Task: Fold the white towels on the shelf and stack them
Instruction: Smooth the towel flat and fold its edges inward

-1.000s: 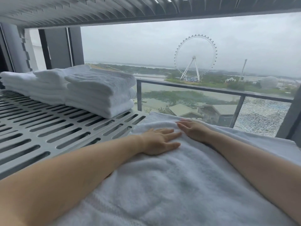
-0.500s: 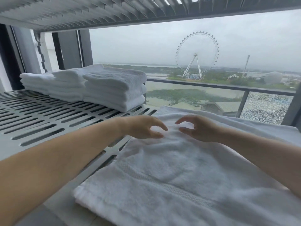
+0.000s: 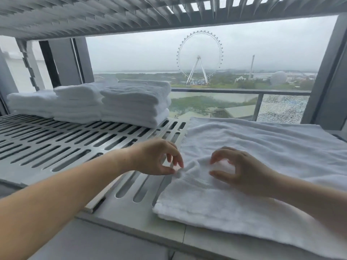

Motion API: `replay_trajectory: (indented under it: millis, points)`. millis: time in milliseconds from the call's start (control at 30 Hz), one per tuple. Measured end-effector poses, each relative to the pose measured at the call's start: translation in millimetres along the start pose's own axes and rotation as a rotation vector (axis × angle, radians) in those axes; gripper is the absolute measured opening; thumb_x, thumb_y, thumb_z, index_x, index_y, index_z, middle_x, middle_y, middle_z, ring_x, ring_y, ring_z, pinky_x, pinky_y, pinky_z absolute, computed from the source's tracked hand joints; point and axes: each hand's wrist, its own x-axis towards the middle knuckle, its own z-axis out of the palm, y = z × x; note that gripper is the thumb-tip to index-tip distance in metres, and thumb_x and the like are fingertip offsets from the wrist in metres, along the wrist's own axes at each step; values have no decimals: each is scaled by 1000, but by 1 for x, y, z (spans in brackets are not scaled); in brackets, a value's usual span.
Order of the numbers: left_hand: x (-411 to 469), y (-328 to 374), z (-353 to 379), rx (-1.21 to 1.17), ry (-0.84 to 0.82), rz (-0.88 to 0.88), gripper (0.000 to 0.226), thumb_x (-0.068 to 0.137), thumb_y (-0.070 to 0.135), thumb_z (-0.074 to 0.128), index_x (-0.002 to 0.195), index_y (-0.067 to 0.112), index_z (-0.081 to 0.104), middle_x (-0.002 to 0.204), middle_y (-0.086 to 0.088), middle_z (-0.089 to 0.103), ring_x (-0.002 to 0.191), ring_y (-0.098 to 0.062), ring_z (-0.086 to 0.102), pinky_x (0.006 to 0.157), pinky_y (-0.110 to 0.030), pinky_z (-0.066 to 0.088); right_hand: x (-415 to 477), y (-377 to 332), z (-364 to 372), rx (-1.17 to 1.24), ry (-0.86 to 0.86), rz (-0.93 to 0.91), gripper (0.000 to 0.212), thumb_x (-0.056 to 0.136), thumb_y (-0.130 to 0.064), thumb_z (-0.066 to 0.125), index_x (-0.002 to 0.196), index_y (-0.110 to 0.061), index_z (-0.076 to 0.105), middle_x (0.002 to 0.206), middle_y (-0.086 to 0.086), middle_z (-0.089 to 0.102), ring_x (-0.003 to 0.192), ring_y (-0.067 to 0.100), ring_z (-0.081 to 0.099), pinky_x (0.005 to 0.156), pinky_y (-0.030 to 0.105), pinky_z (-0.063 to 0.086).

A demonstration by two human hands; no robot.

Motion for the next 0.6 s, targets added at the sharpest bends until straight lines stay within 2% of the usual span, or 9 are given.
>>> replay_trajectory:
  millis: [133,233,333,433,500,600]
  points:
    - [-11,0,2,-80,36,71,28,76,29,74,103,33,69,83,20,59,78,2,55,70,-11,45,-9,-9,6,-67,-75,27,32,89,-41,53,119,-30,56,129,-16,48,118,2,46,100,16,31]
    - [-11,5,6,53,90,172,21,80,31,70,101,31,70,88,19,62,75,3,57,66,-9,43,-11,-13,2,-71,-159,69,40,90,-44,49,130,-37,48,137,-20,40,122,-3,38,101,16,26]
    - [-11,8,10,176,97,246,16,87,31,61,100,27,71,94,9,66,74,-1,57,68,-24,52,-14,-18,0,-68,-212,85,41,90,-46,48,131,-42,44,141,-22,36,125,-5,34,102,19,25]
    - [-11,10,9,283,102,279,19,92,32,53,101,25,68,95,8,64,76,-5,56,67,-33,54,-15,-22,-2,-67,-218,101,39,89,-45,51,128,-45,47,141,-22,38,127,-4,35,108,26,27]
    - [-10,9,7,377,89,309,19,95,32,49,100,24,66,95,8,63,83,-10,60,71,-33,54,-18,-24,-4,-43,-180,115,37,86,-44,57,123,-44,53,138,-23,43,126,-5,37,110,30,29]
    - [-9,2,3,470,99,350,20,96,34,46,99,24,63,96,10,62,92,-9,60,77,-26,50,-24,-26,-7,-35,-124,124,37,82,-45,63,118,-42,59,136,-24,46,126,-5,40,110,32,30]
